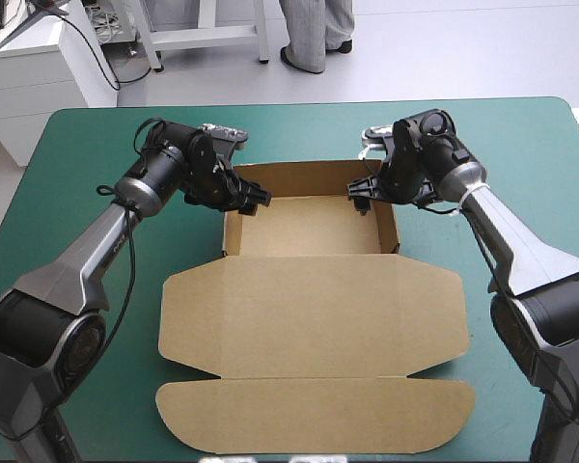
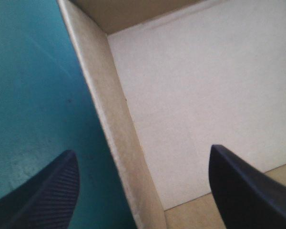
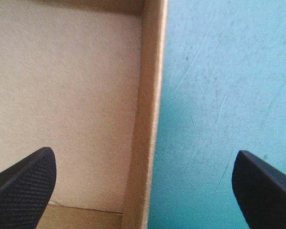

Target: Fold the box

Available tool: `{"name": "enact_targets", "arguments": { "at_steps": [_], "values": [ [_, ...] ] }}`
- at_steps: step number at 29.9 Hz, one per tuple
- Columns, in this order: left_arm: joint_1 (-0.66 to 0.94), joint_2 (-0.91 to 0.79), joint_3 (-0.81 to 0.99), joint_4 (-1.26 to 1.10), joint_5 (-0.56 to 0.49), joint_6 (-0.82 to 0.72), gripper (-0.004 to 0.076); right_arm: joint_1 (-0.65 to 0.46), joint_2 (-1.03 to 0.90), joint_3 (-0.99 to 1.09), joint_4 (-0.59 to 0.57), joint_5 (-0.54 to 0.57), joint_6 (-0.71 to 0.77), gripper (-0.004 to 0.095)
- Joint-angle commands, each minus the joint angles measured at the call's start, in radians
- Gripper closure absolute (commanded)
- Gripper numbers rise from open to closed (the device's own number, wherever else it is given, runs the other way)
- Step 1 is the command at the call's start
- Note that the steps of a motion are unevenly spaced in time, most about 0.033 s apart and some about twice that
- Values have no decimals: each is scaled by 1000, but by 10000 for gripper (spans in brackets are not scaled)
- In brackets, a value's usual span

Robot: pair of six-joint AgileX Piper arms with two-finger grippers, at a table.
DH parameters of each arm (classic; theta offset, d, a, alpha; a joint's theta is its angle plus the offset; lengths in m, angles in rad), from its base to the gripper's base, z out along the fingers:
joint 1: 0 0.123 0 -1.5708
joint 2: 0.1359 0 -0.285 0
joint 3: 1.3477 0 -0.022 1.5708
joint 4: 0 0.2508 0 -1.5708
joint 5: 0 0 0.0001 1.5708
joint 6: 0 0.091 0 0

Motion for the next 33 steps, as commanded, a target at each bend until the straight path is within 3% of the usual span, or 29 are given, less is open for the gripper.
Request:
{"name": "enact_targets", "arguments": {
  "at_steps": [1,4,9,14,21,33],
  "values": [
    [-4,-48,-156,3,74,-8,251,-5,-75,-133,-1,24,1,-14],
    [-4,-51,-278,33,145,-8,357,-5,-109,-193,35,24,-21,-14],
    [-4,-122,-343,-12,143,16,729,-5,-221,-181,41,24,-56,-10],
    [-12,-274,-266,-28,145,58,732,-5,-335,-113,41,24,-90,-9],
    [-16,-539,24,-18,143,91,732,-5,-449,21,41,24,-97,3],
    [-16,-977,501,-11,110,87,732,-3,-363,77,90,-56,-33,3]
  ]
}}
